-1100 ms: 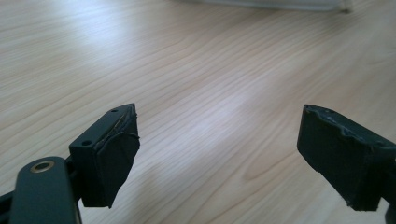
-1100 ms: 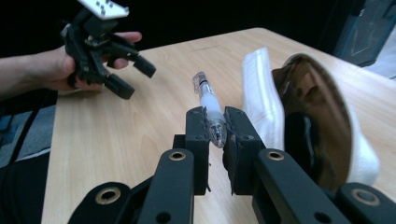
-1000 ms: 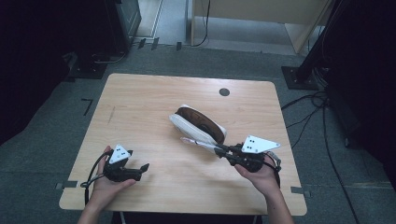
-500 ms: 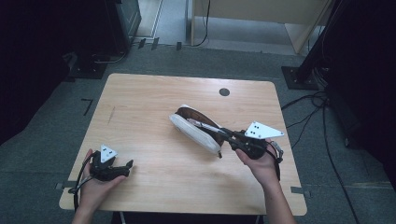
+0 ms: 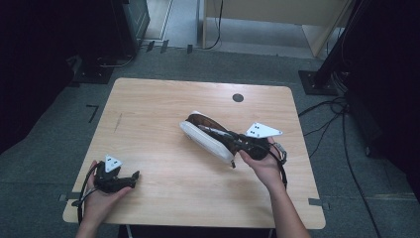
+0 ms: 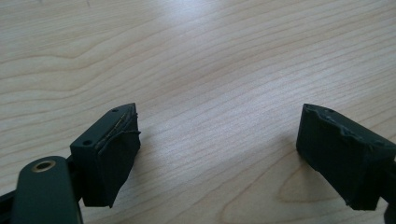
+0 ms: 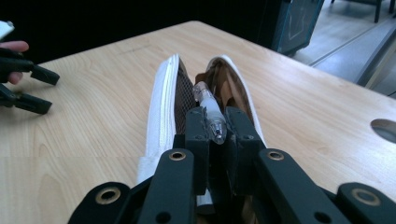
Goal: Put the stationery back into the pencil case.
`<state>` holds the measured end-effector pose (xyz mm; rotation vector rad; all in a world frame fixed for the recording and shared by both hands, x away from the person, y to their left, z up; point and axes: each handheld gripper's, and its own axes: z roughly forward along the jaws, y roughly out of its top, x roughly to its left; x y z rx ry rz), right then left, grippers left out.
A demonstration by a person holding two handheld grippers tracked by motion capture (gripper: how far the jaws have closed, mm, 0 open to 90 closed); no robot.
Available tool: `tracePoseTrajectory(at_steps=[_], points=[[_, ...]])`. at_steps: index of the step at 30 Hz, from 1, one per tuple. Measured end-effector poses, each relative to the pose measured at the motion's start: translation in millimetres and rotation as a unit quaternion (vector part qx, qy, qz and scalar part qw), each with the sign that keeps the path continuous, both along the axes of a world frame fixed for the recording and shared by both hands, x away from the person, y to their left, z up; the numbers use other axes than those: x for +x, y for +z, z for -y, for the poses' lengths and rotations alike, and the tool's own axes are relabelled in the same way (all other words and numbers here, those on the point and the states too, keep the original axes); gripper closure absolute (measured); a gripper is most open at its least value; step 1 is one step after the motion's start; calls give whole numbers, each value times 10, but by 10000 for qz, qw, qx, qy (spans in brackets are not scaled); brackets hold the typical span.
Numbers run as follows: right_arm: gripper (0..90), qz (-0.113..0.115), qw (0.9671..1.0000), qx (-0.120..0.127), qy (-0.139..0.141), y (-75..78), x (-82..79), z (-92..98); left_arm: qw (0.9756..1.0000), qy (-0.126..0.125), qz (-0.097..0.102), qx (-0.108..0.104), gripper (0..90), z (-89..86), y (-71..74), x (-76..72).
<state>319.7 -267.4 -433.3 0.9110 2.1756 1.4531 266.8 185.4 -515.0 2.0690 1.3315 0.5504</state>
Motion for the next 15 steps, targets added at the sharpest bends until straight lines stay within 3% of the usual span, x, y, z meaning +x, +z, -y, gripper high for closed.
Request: tracePoseTrajectory(at_steps=[15], points=[[809, -277, 9981, -542, -77, -216, 118, -160, 9999, -57, 52, -65, 135, 14, -16, -1]])
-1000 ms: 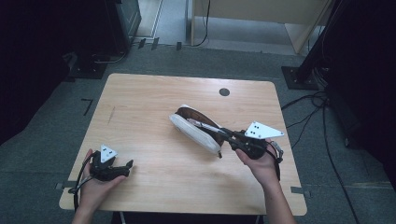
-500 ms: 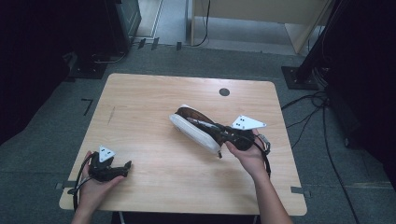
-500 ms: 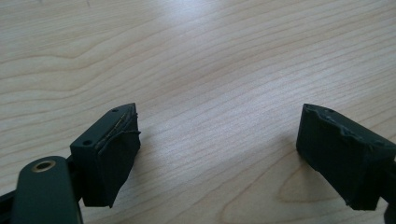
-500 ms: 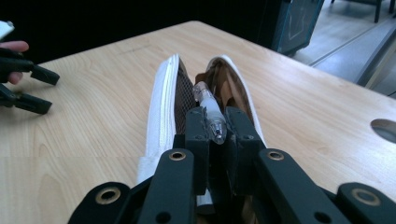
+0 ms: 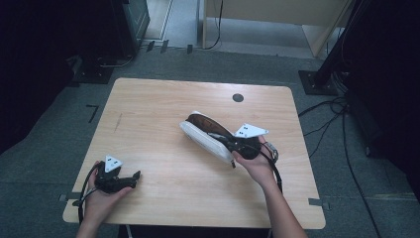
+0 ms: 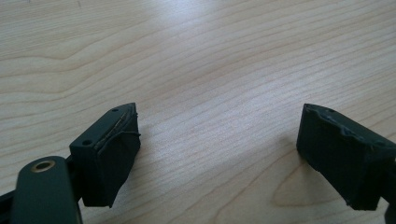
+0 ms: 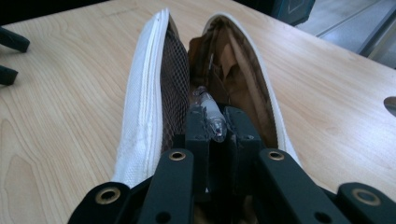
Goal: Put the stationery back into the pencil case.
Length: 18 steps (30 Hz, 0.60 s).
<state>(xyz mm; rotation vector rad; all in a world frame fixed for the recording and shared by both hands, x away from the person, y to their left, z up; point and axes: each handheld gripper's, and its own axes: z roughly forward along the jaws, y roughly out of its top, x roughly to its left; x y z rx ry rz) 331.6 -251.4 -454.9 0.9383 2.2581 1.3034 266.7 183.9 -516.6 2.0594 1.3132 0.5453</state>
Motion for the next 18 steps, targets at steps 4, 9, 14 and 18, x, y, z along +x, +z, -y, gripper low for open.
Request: tracePoseTrajectory(at_steps=[4, 9, 14, 18], points=[[808, -104, 9999, -103, 40, -49, 17, -14, 10000, -15, 5, 4, 135, 0, 0, 0], [804, -220, 9995, -212, 103, -80, 28, -23, 10000, -25, 12, -1, 136, 2, -2, 0], [789, -272, 9993, -202, 130, -76, 25, 1, 10000, -32, 13, -6, 136, 5, -3, 1], [782, -277, 9993, -182, 151, -56, 10, 23, 10000, -41, 12, -2, 136, 4, -3, 1]])
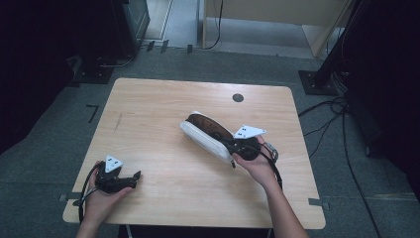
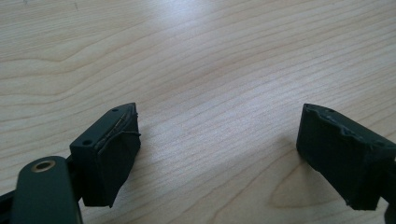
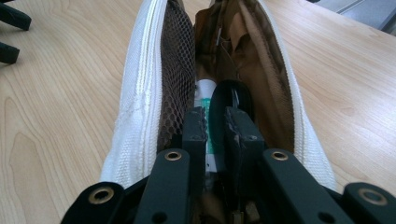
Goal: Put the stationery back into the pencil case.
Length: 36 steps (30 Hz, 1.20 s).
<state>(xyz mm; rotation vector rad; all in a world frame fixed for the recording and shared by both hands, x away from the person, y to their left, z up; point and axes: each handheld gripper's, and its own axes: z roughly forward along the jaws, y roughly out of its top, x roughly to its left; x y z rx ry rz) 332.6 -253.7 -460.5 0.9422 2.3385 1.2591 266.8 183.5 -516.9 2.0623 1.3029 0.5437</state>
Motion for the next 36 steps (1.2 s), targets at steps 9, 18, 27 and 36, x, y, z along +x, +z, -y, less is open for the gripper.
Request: tracePoseTrajectory(at_steps=[9, 18, 27, 36], points=[[790, 119, 9997, 182, -66, 106, -58, 51, 10000, 0, 15, -3, 136, 1, -3, -2], [806, 427, 9981, 407, -193, 301, -161, 171, 10000, 9, 45, -25, 136, 6, -9, -1], [805, 581, 9957, 581, -422, 423, -301, 378, 10000, 14, 63, -25, 140, 8, -11, -5], [714, 440, 9947, 616, -699, 371, -385, 626, 10000, 10, 61, -30, 140, 8, -11, -3]])
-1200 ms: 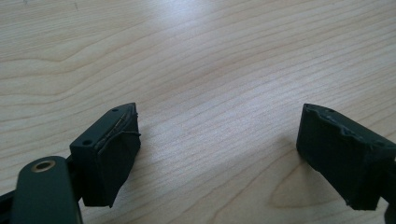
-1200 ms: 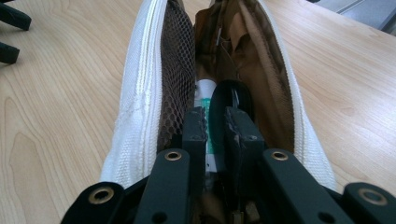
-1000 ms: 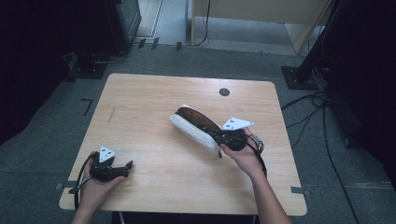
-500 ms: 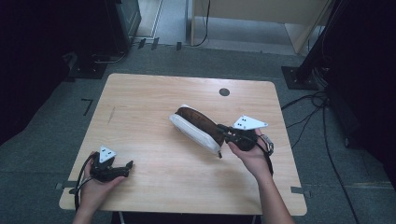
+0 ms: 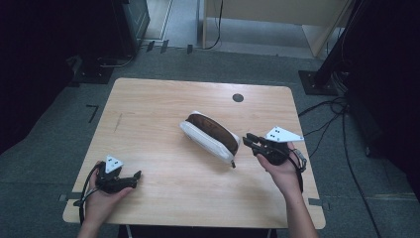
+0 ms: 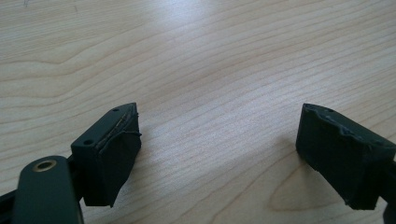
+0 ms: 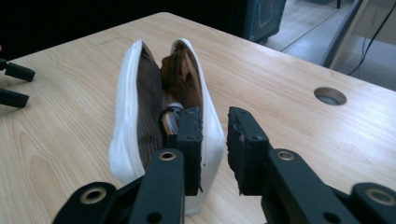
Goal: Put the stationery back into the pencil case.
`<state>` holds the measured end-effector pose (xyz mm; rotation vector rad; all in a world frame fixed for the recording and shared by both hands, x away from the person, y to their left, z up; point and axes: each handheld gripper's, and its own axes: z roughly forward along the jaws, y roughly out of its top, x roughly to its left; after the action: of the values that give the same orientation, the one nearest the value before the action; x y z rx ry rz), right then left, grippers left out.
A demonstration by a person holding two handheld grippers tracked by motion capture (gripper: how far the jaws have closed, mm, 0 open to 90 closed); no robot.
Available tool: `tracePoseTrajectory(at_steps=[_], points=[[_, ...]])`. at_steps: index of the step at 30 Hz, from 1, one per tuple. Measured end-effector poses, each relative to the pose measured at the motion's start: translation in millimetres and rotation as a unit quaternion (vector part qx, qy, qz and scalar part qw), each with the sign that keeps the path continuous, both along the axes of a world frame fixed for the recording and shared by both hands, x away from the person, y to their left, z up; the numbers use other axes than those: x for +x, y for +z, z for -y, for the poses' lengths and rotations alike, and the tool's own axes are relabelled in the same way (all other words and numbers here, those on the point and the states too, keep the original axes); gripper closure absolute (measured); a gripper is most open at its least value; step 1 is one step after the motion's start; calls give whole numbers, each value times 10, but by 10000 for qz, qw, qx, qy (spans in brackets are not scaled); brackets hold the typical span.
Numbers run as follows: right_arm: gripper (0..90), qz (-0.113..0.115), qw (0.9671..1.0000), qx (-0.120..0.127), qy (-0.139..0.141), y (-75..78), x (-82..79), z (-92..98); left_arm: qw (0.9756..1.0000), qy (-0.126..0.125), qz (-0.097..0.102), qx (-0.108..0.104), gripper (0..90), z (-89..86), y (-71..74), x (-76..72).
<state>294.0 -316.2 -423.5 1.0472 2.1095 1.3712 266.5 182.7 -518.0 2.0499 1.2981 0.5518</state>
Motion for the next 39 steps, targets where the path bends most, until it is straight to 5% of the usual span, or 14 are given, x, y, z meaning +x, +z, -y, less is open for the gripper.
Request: tracePoseTrajectory(at_steps=[6, 10, 17, 21, 39], points=[[453, -11, 9996, -42, -276, -84, -48, 117, 10000, -1, -3, 0, 141, 0, 0, 0], [238, -237, 9971, -45, -716, -172, -79, 199, 10000, -2, -1, 3, 141, -1, 0, 0], [7, -555, 9928, -115, -1052, -319, -158, 353, 10000, -2, -2, 3, 140, -1, 0, 0], [0, -667, 9913, -172, -1126, -410, -215, 444, 10000, -2, -2, 2, 140, -1, 0, 0], [0, -1359, 9731, -575, -1767, -960, -489, 794, 10000, -2, -1, 1, 140, 2, 0, 3]])
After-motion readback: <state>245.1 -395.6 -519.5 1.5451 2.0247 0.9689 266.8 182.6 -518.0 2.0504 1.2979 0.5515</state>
